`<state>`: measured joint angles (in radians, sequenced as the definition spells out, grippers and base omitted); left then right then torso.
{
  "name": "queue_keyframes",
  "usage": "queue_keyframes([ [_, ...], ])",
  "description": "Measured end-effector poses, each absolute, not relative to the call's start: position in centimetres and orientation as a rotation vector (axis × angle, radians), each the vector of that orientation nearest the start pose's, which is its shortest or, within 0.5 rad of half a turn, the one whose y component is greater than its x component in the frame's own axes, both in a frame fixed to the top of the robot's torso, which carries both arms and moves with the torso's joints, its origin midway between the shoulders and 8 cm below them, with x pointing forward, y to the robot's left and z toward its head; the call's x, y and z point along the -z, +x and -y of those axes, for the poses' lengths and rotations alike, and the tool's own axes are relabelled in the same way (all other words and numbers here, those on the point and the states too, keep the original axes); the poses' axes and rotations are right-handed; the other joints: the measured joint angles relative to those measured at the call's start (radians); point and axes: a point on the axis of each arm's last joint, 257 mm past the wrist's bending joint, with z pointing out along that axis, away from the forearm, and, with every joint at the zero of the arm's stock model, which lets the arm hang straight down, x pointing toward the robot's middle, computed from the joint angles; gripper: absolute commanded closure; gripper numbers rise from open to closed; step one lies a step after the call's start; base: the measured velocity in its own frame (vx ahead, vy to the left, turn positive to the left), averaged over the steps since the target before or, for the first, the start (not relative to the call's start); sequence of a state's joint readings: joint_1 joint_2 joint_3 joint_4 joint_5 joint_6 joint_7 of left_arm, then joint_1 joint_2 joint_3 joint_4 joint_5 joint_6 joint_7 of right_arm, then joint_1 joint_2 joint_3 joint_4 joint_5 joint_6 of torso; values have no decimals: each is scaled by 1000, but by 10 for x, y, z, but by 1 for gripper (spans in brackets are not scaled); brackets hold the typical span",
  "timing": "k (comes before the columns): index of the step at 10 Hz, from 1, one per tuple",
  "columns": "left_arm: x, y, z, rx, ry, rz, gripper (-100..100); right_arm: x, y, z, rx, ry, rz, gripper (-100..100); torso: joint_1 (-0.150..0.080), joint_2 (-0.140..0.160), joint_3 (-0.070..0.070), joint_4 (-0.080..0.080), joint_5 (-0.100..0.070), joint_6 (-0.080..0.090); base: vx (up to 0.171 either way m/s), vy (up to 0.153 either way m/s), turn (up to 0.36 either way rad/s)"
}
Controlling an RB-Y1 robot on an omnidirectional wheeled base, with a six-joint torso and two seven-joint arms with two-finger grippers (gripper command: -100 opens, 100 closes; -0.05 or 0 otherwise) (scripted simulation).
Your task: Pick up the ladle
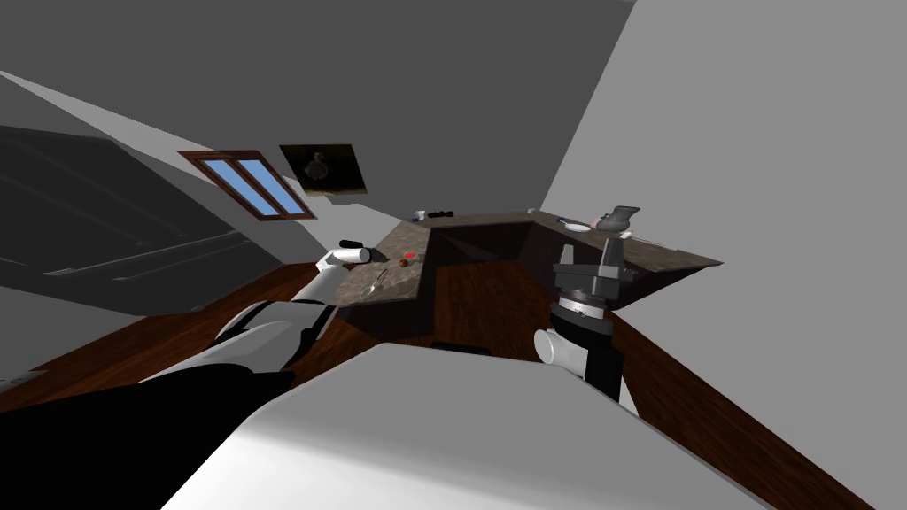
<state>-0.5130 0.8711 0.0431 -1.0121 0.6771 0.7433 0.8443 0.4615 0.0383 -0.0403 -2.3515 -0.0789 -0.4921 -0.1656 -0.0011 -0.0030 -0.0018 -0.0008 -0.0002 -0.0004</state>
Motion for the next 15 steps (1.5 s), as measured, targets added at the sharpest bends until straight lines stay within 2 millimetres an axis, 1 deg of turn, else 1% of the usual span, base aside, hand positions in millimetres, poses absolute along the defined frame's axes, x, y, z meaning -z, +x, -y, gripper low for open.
queue_keyframes([
  [1,195,575,-583,1016,-2375,-543,-100,-66,326,298,-1503,695,-414,0,0,0,0,0,0,0,18,-11,5],
  [3,204,571,-589,994,-2407,-517,-100,-66,326,298,-1503,695,-414,0,1,3,1,0,0,0,11,-3,-4],
  [5,214,558,-600,948,-2472,-444,-100,-66,326,298,-1503,695,-414,0,1,1,1,0,0,0,28,-8,0],
  [7,220,550,-610,918,-2525,-381,-100,-66,326,298,-1503,695,-414,0,1,1,1,0,0,0,33,-14,-5],
  [11,250,514,-632,796,-2669,-190,-100,-66,326,298,-1503,695,-414,0,1,0,0,0,0,0,45,-11,-4],
  [12,258,505,-634,770,-2694,-157,-100,-66,326,298,-1503,695,-414,0,1,1,0,0,0,0,38,-18,-9],
  [13,265,492,-636,734,-2727,-103,-100,-66,326,298,-1503,695,-414,0,0,1,0,0,0,0,32,-11,4],
  [14,269,487,-638,710,-2752,-61,-100,-66,326,298,-1503,695,-414,0,1,1,1,0,0,0,40,-6,-7],
  [15,277,479,-639,680,-2782,-15,-100,-66,326,298,-1503,695,-414,0,1,1,0,0,0,0,32,-1,-5],
])
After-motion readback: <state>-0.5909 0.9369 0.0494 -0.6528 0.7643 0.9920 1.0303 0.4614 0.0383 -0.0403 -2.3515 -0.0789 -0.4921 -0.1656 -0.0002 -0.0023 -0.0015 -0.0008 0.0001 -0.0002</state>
